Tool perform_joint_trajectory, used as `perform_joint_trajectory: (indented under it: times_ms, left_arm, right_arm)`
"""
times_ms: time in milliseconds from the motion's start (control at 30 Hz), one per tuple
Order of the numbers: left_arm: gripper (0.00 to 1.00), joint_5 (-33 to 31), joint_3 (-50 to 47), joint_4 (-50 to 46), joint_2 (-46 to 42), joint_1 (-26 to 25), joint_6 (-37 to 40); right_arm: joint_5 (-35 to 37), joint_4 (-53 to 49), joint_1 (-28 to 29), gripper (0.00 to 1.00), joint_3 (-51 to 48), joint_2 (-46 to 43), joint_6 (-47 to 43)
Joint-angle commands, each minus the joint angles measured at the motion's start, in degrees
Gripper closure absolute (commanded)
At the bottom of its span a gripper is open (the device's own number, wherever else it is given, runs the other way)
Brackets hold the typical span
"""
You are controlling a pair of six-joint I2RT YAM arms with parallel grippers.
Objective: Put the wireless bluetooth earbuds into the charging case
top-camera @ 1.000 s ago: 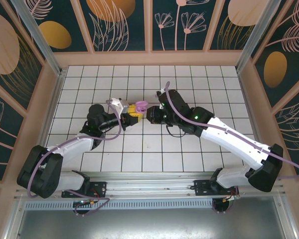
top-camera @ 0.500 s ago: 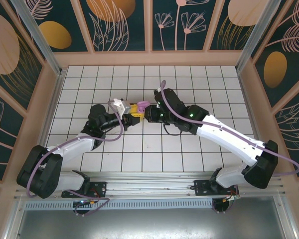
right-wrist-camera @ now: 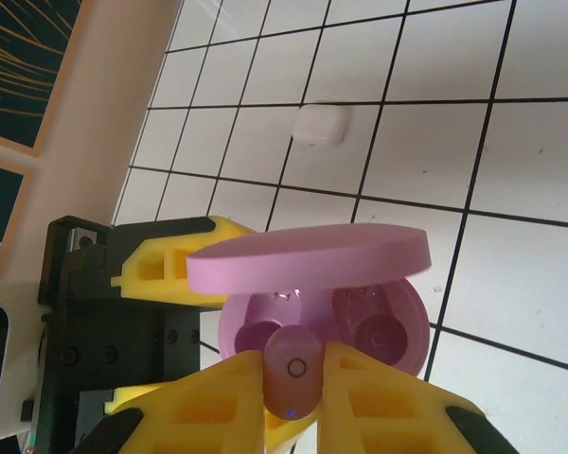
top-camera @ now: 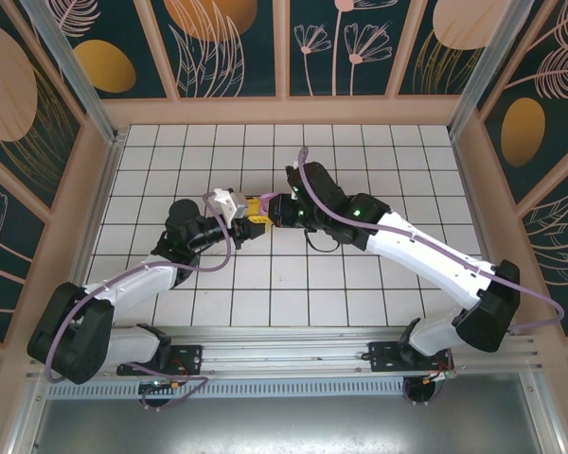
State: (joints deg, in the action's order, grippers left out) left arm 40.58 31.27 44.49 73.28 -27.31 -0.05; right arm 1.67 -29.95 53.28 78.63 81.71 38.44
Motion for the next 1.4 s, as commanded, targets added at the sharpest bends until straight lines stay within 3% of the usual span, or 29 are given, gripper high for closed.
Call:
perform_joint_trajectory:
  times_ms: [0, 567, 1033, 1367]
  left_arm:
    - [1.0, 0.65, -0.5, 1.03, -1.81, -0.33, 1.42]
    - [1.0, -0.1, -1.37, 0.24, -2.72, -0.34, 2.32]
    - [1.0, -0.35, -1.05, 0.33, -2.35, -0.25, 2.02]
    - [1.0, -0.42, -1.07, 2.4, -1.26, -0.36, -0.45]
  right_arm:
    - [-0.53, 0.48, 0.51, 0.83, 2.05, 1.26, -1.07]
    - [-2.64, -1.86, 0.95, 0.82, 3.67, 4.23, -2.11]
    - [-1.51, -4.0, 1.31, 0.62, 4.38, 3.63, -2.73]
    - [0.85, -4.83, 1.31, 0.61, 4.78, 0.58, -2.05]
